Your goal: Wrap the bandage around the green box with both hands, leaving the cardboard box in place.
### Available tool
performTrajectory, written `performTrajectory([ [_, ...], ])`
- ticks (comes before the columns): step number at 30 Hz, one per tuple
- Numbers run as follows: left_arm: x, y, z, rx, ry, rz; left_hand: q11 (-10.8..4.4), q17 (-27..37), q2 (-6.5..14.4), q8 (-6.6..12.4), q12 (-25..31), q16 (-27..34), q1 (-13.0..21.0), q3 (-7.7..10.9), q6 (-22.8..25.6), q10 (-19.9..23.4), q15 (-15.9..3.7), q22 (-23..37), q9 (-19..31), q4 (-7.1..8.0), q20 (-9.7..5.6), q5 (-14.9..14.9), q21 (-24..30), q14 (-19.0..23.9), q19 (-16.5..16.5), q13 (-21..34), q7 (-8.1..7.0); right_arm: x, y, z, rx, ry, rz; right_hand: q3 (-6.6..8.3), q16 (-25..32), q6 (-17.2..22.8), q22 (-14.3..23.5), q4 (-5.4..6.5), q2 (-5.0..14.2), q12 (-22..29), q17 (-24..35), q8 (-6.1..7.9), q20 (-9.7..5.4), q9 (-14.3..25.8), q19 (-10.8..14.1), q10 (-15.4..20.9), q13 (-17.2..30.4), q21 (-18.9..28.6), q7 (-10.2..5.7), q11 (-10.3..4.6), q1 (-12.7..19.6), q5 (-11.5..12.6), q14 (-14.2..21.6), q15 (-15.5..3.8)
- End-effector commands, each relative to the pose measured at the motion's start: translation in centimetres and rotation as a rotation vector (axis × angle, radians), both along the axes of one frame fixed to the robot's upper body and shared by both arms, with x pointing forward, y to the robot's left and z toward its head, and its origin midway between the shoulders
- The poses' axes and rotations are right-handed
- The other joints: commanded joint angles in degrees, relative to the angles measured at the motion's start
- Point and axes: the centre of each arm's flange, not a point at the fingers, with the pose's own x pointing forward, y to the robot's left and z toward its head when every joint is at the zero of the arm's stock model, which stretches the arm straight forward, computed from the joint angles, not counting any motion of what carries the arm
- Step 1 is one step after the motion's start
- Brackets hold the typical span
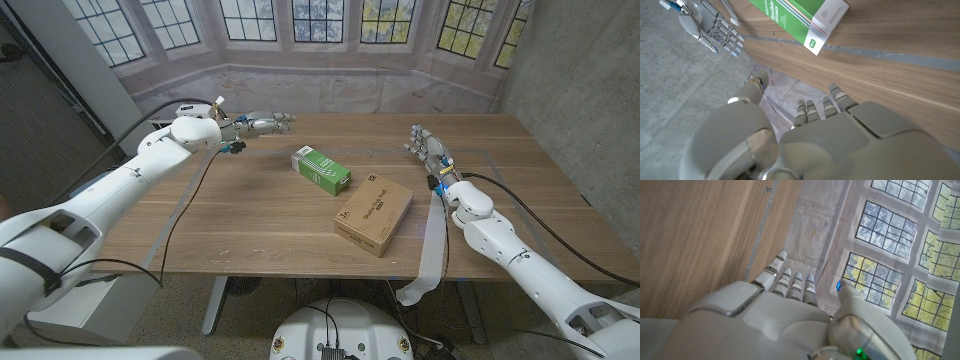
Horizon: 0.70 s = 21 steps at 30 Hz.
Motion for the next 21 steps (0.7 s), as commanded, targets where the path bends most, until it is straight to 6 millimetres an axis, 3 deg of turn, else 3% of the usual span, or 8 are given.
performTrajectory([
  [1,0.2,-1.2,1.5,0.193,-0.016,0.004,-1.18,0.3,-0.9,0.05,0.1,0.2,2.1,0.18,-0.7,-0.1,0.37,0.2,0.3,-0.24,0.16,-0.4,-0.1,-0.6,-0.4,0.4,-1.22,-0.1,-0.1,-0.2,0.010,-0.004,-0.011,0.01,0.0,0.4,0.2,-0.28,0.03,-0.2,0.1,-0.13,-3.28,0.3,0.5,0.2,0.2,0.2,0.18,0.42,0.5,0.0,0.5,-1.71],
  [9,0.3,-2.0,2.5,0.302,-0.038,0.011,-1.54,0.3,-1.6,0.00,0.0,0.1,3.9,0.22,-1.3,-0.6,0.46,0.2,0.3,-0.16,0.20,-0.6,-0.2,-1.1,-0.9,0.6,-1.81,0.1,0.1,-0.3,0.021,-0.005,-0.015,-0.04,0.0,0.4,0.2,-0.42,0.07,-0.3,0.1,-0.17,-3.16,0.3,0.5,0.2,0.2,0.2,0.37,0.56,0.5,0.0,0.5,-1.59],
  [21,0.5,-2.8,4.4,0.484,-0.062,0.018,-1.61,0.4,-2.9,-0.27,-0.1,-0.1,7.8,0.23,-3.1,-1.5,0.76,0.2,0.3,0.02,0.35,-0.9,-0.5,-2.7,-2.7,0.9,-1.43,0.1,0.0,-0.5,0.038,-0.006,-0.034,-0.08,0.0,0.5,0.2,-0.57,0.10,-0.4,0.2,-0.18,-3.11,0.3,0.5,0.3,0.2,0.2,0.47,0.81,0.5,-0.1,0.6,-1.58],
])
